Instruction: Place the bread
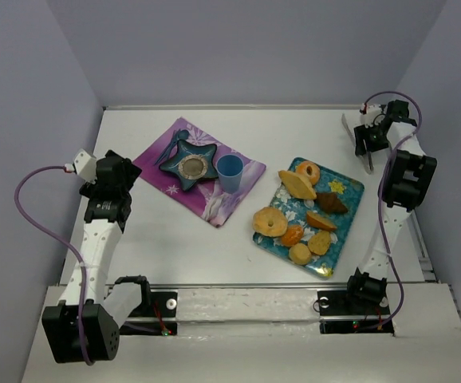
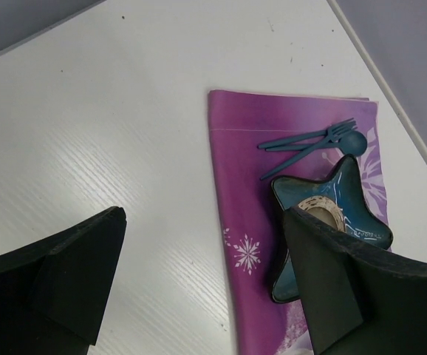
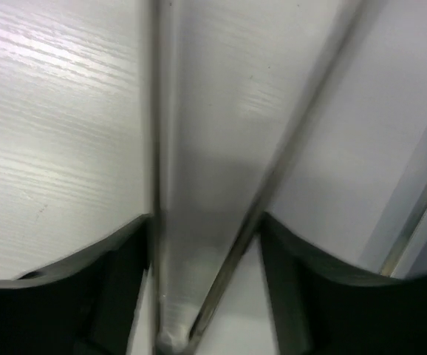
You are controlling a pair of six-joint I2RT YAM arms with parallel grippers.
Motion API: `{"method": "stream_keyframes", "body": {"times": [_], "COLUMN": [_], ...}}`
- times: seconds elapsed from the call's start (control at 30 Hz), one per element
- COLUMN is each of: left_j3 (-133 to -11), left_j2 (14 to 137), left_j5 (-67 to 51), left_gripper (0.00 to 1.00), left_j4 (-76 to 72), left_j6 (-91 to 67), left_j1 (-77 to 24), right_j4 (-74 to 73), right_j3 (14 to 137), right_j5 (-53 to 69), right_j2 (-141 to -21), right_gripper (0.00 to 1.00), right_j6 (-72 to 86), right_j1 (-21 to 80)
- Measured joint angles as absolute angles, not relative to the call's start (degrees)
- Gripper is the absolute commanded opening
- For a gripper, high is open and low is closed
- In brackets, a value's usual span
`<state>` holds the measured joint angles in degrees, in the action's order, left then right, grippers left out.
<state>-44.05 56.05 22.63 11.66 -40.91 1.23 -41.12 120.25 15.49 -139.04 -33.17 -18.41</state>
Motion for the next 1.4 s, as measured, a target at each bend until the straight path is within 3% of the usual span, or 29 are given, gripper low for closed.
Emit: {"method": "stream_keyframes", "body": {"times": [0.13,0.47,0.73,0.9,1.03,1.17,1.4], "left_j3": [-44.05,-44.05,-43.81,-43.07,-42.65,-41.45,-40.21], "left_j2": [54.33,50.35,46.83,44.8,43.75,42.09,41.17], "left_j5": [22.85,21.04,16.58,12.78,10.52,8.45,5.89], "left_gripper": [0.99,0.99,0.99,0.99,0.99,0.99,0.99], "left_j4": [11.94,11.81,10.81,9.15,8.38,7.33,5.69], "left_j6": [-41.04,-41.15,-41.56,-41.65,-41.65,-41.67,-41.67], "left_j1": [1.26,1.26,1.28,1.37,1.37,1.37,1.37], "right_j4": [-41.19,-38.11,-29.47,-26.0,-27.24,-30.72,-40.36], "right_j3": [120.25,111.55,98.26,89.67,80.14,71.57,67.2], "right_j5": [15.53,21.52,27.53,27.75,28.08,26.89,25.76], "right_j2": [-139.13,-131.61,-105.62,-90.67,-81.65,-74.0,-63.33], "right_gripper": [0.27,0.13,0.17,0.31,0.35,0.48,0.48], "right_j6": [-32.62,-25.36,-9.61,1.37,7.22,11.55,13.34], "right_j1": [-18.41,-18.41,-18.2,-17.8,-17.1,-16.78,-16.4]}}
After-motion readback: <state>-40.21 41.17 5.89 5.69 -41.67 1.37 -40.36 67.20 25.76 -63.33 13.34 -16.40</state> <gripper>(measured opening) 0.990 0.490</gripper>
